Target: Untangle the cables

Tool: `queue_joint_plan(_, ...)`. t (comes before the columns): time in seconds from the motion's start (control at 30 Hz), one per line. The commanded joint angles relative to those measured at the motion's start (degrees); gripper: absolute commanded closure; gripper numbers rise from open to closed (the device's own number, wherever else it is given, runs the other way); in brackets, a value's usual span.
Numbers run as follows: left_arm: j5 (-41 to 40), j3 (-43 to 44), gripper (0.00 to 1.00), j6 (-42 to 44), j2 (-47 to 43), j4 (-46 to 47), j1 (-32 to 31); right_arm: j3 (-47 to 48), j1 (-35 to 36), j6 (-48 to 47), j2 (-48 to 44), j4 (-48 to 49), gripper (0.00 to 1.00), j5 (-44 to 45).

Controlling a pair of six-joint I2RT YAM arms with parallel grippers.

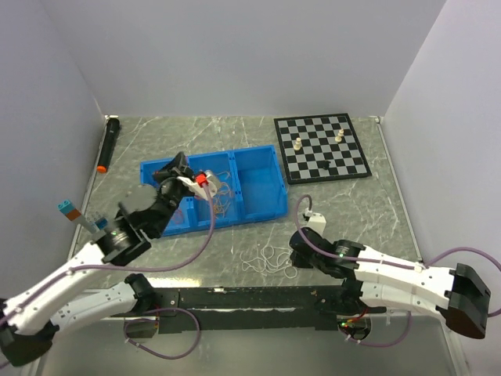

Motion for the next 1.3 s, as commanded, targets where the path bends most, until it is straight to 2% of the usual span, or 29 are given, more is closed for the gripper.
queue_joint_plan(0.0, 0.77, -7.17, 0.99, -8.23, -2.5, 5.91, 10.63, 0.89, 0.42, -0.15, -4.7, -2.15, 1.0, 2.54)
queue_joint_plan(0.1, 4.72, -6.56, 0.99, -12.46, -1.36, 7.23, 16.88, 0.71, 0.42, 0.55, -6.55, -3.3, 1.0, 2.98)
queue_joint_plan(0.3, 7.28, -3.93, 0.99, -18.0, 0.75, 9.86, 22.34, -0.08, 0.42, 1.34, -7.61, -3.39, 1.0, 2.72)
queue_joint_plan(0.5, 7.64, -3.57, 0.99, -20.73, 1.28, 7.94, 23.31, -0.25, 0.42, 1.25, -7.44, -2.68, 1.0, 2.37)
queue_joint_plan(0.8, 8.34, -14.72, 0.97, -20.38, -1.53, 4.68, 24.63, 0.8, 0.42, 1.08, -8.84, -3.12, 1.0, 2.37)
queue_joint_plan(0.83, 8.69, -15.25, 0.91, -20.21, -1.1, 3.9, 24.89, 0.8, 0.42, 1.08, -9.36, -3.21, 1.0, 2.37)
queue_joint_plan(0.87, 8.95, -15.17, 0.78, -20.2, -0.48, 2.84, 25.07, 0.89, 0.42, 1.08, -9.72, -3.21, 1.0, 2.28)
queue_joint_plan(0.93, 10.35, -13.42, 0.46, -20.82, 1.71, -0.22, 25.42, 1.33, 0.42, 0.9, -10.51, -3.47, 1.0, 2.37)
queue_joint_plan(0.97, 11.06, -12.2, 0.34, -21.25, 2.15, -0.59, 25.42, 1.76, 0.42, 0.9, -10.6, -3.73, 1.0, 2.46)
queue_joint_plan(1.07, 16.05, -7.46, 0.1, -22.75, 3.56, -2.35, 25.42, 3.08, 0.42, 0.38, -11.39, -4.88, 1.0, 2.81)
queue_joint_plan(1.1, 18.34, -6.05, 0.06, -23.01, 3.83, -2.79, 25.34, 3.61, 0.42, 0.29, -11.83, -5.31, 1.0, 3.07)
queue_joint_plan(1.17, 24.22, -3.49, 0.06, -23.45, 3.74, -3.84, 24.55, 4.92, 0.42, 0.02, -13.05, -6.37, 1.0, 3.95)
queue_joint_plan(1.27, 31.09, 0.02, 0.07, -23.46, 4.61, -9.01, 18.25, 7.12, 0.42, -0.76, -15.86, -7.69, 1.0, 5.27)
